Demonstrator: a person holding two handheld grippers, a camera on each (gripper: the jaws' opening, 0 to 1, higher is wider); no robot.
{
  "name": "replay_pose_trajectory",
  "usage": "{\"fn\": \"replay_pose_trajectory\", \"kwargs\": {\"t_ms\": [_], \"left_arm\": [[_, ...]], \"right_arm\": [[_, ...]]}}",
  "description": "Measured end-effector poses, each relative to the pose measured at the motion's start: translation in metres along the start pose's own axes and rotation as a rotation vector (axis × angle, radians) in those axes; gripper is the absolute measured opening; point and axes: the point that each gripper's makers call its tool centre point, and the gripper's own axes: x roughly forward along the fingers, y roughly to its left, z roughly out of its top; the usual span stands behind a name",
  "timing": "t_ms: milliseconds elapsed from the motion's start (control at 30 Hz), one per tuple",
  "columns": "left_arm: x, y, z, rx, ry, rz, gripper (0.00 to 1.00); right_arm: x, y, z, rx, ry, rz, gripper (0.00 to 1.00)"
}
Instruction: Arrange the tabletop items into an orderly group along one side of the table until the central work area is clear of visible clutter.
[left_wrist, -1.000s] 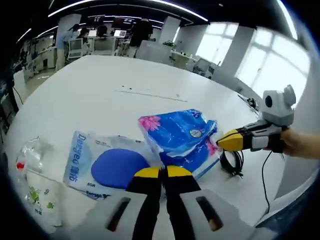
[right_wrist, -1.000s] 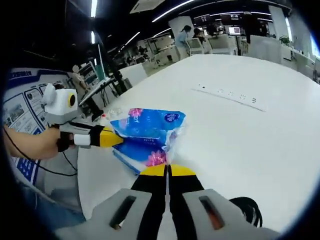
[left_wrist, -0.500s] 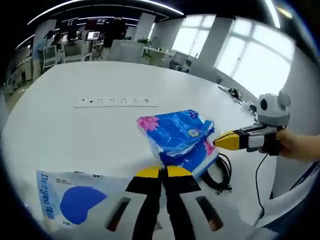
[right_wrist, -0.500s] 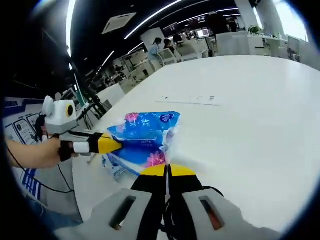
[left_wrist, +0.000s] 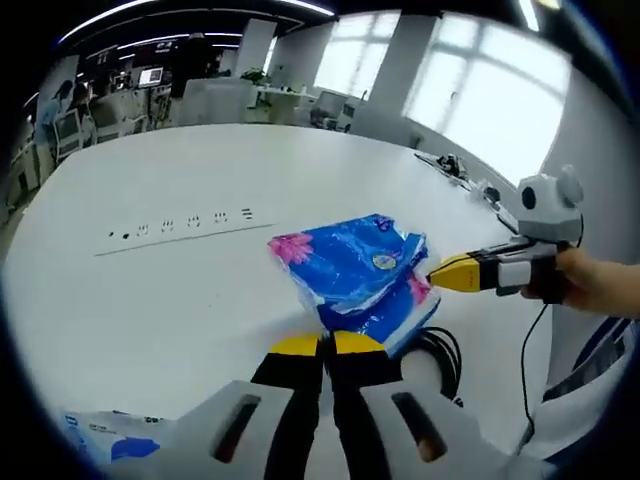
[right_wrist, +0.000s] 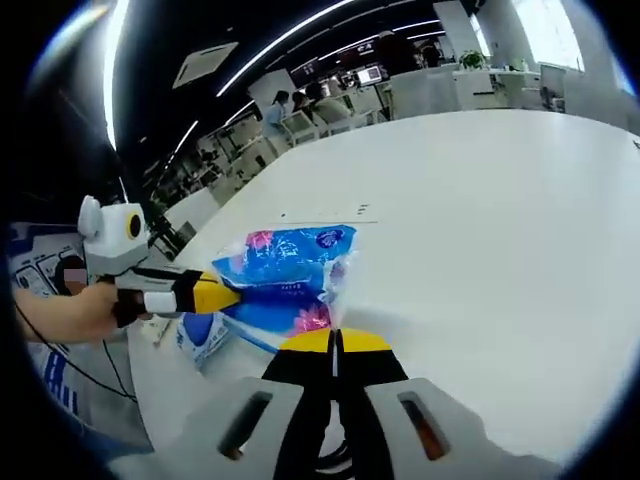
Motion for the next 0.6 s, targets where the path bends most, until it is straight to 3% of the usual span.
{"fn": "replay_pose_trajectory", "kwargs": {"t_ms": [233, 600], "left_arm": [[0.018, 0.000, 0.006, 0.010, 0.034, -0.011, 0.00], [0.041, 0.002, -0.007, -0.012, 0.094, -0.010, 0.00]], "right_arm": [[0.007, -0.019, 0.002, 0.015, 0.011, -0.032, 0.00], [0.017, -0.039, -0.015, 0.049, 0.058, -0.073, 0.00]]}}
